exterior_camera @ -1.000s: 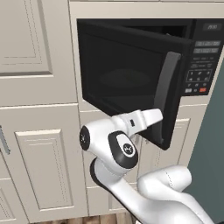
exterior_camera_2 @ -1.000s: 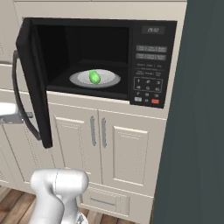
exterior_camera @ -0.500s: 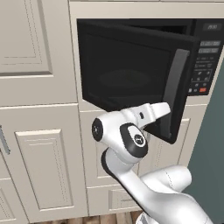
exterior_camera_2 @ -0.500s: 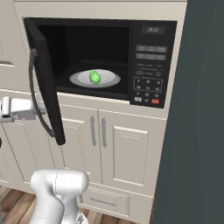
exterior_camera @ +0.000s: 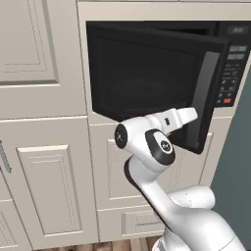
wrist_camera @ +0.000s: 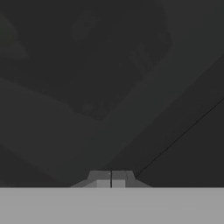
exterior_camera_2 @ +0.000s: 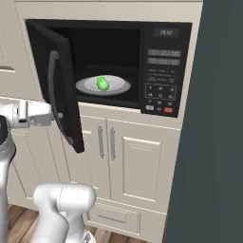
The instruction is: Pick the corn from the counter and place it in the microwave. Then turn on the microwave.
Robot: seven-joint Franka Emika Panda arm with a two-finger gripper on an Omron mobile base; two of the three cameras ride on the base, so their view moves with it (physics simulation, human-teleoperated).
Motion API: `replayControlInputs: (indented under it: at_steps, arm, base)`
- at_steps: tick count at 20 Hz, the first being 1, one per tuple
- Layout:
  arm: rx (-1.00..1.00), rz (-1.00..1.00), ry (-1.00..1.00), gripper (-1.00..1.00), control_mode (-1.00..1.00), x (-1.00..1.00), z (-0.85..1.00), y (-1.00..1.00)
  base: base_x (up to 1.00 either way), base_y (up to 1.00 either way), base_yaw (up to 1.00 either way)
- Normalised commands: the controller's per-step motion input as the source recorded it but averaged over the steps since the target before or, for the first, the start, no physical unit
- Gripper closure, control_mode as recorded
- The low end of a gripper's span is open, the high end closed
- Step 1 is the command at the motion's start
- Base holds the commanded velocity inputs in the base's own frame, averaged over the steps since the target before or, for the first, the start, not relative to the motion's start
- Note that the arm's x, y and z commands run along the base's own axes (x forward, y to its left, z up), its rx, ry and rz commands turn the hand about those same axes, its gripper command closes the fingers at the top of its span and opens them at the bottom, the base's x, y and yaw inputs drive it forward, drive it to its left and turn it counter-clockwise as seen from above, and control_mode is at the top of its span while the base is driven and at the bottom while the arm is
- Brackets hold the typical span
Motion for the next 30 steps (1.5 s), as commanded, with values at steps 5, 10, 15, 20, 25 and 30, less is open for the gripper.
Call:
replayControlInputs:
  at_steps: [5,10,15,20,25,30]
  arm:
    - [0.0,0.0,0.0,1.0,-1.0,0.31,0.04,-0.24]
    - [0.0,0.0,0.0,1.0,-1.0,0.36,0.05,-0.19]
    - [0.0,0.0,0.0,1.0,-1.0,0.3,0.03,-0.11]
    - [0.0,0.0,0.0,1.0,-1.0,0.28,0.01,-0.06]
    - [0.0,0.0,0.0,1.0,-1.0,0.29,0.03,-0.04]
    - [0.0,0.0,0.0,1.0,-1.0,0.29,0.05,-0.04]
  base:
    - [0.0,0.0,0.0]
    - [0.0,0.0,0.0]
    - [0.0,0.0,0.0]
    - [0.0,0.0,0.0]
    - [0.0,0.0,0.0]
    - [0.0,0.0,0.0]
